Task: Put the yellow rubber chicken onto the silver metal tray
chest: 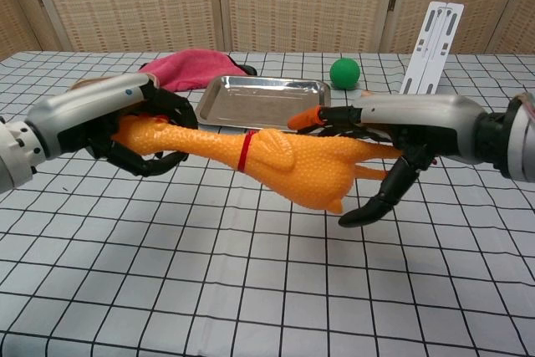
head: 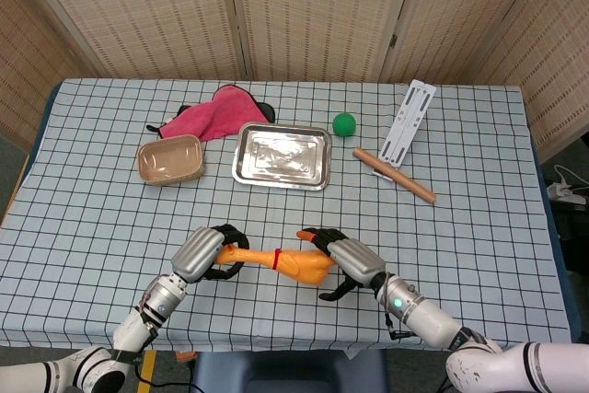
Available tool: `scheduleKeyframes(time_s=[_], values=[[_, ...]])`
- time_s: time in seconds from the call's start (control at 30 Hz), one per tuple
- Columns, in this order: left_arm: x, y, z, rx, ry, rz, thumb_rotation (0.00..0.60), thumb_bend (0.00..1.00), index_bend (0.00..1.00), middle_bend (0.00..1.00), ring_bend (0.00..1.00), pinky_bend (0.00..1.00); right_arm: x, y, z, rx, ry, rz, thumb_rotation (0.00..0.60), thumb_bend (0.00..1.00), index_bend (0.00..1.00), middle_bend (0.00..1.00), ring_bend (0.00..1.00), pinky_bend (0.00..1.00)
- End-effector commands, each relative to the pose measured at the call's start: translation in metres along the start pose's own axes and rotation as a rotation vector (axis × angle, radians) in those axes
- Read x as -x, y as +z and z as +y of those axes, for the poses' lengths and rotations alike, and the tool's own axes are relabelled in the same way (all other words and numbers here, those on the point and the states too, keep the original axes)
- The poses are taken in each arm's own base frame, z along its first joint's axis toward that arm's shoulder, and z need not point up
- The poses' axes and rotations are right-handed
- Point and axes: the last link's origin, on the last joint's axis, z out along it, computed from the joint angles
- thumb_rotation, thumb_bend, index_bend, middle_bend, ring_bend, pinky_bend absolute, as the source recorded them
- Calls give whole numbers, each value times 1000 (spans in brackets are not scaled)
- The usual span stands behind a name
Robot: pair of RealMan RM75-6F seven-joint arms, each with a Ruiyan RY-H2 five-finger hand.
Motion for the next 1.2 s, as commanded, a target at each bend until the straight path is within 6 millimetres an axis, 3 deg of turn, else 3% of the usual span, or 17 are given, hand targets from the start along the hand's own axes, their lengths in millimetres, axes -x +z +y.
scheduleKeyframes(time_s=[0.03,0.13,0.3,0.43,0.6,0.63,0.67,0.73,0.77,0.83,0.87,0.9,0.97,1.2], values=[[0,-1,0,2,-1,-1,600,1000,748,508,346,463,0,4,0,7,39,31,600,112,317,330,291,410],[-1,-3,0,3,-2,2,600,1000,748,509,346,463,1,6,1,3,17,70,600,127,578,532,515,617],[-4,-4,0,9,3,0,600,1000,748,508,346,463,1,9,-5,-4,88,126,600,229,895,767,782,878],[-5,-4,1,13,7,2,600,1000,748,509,346,463,0,9,-7,-9,101,123,600,293,996,862,881,988],[-10,-4,0,3,4,16,600,1000,748,508,346,463,-1,4,-8,-43,32,143,600,320,998,876,904,1000],[-10,-4,-1,-2,-3,13,600,1000,748,508,346,463,0,2,-7,-40,31,134,600,314,980,876,887,995],[-9,-4,-2,-9,-20,5,600,1000,748,508,346,463,1,0,-6,-32,22,110,600,296,875,832,810,937],[-10,-4,-2,-18,-48,-7,600,1000,748,508,346,463,2,-4,-3,-24,-1,66,600,265,498,604,564,717],[-11,-3,-2,-19,-54,-9,600,1000,748,508,346,463,2,-5,-2,-20,-8,46,600,250,261,419,402,565],[-13,-3,-2,-18,-55,-5,600,1000,748,508,346,463,-3,-7,-1,-19,-20,31,600,207,21,133,138,314],[-14,-3,-3,-17,-55,-3,600,1000,748,508,346,463,-5,-8,-1,-22,-25,36,600,181,0,35,39,186],[-14,-3,-3,-17,-55,-1,600,1000,748,508,346,463,-8,-9,-2,-26,-28,45,600,160,0,3,5,102],[-15,-3,-5,-20,-54,1,600,1000,748,508,346,463,-16,-13,-2,-40,-23,83,600,128,0,0,0,17],[-16,0,-15,-52,-82,-1,600,1000,748,508,346,463,-40,-32,0,-74,41,167,600,69,0,0,0,0]])
